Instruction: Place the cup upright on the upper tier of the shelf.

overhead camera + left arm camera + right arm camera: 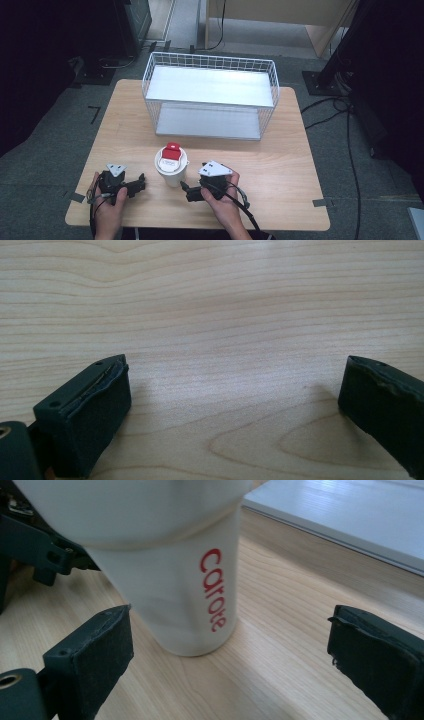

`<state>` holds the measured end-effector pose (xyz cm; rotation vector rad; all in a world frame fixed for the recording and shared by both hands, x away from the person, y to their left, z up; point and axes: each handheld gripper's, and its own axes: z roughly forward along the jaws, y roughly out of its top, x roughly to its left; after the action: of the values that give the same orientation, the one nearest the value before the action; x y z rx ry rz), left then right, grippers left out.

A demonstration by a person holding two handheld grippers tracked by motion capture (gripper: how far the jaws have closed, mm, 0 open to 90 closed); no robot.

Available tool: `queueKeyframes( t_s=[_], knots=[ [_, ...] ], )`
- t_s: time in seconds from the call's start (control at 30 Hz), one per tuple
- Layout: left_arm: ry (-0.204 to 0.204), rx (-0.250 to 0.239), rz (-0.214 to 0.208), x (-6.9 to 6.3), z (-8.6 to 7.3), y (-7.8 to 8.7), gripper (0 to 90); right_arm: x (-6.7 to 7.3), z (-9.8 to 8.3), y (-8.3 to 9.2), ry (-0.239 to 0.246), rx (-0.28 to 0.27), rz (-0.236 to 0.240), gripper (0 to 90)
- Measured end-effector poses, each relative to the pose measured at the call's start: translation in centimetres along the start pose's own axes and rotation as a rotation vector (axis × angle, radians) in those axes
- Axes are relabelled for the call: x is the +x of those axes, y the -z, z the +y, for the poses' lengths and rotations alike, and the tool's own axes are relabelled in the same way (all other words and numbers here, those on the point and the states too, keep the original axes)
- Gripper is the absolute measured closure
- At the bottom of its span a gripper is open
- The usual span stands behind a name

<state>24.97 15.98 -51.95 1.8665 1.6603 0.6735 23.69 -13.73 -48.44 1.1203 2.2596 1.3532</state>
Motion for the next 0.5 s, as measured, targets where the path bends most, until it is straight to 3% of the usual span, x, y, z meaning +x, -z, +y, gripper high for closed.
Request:
queueKeyframes(
  t_s=[0.5],
  knots=[
    [0.000,0.000,0.000,0.0,0.0,0.0,0.8,1.6,0.6,-1.5,0.002,-0.015,0.047,4.6]
  ],
)
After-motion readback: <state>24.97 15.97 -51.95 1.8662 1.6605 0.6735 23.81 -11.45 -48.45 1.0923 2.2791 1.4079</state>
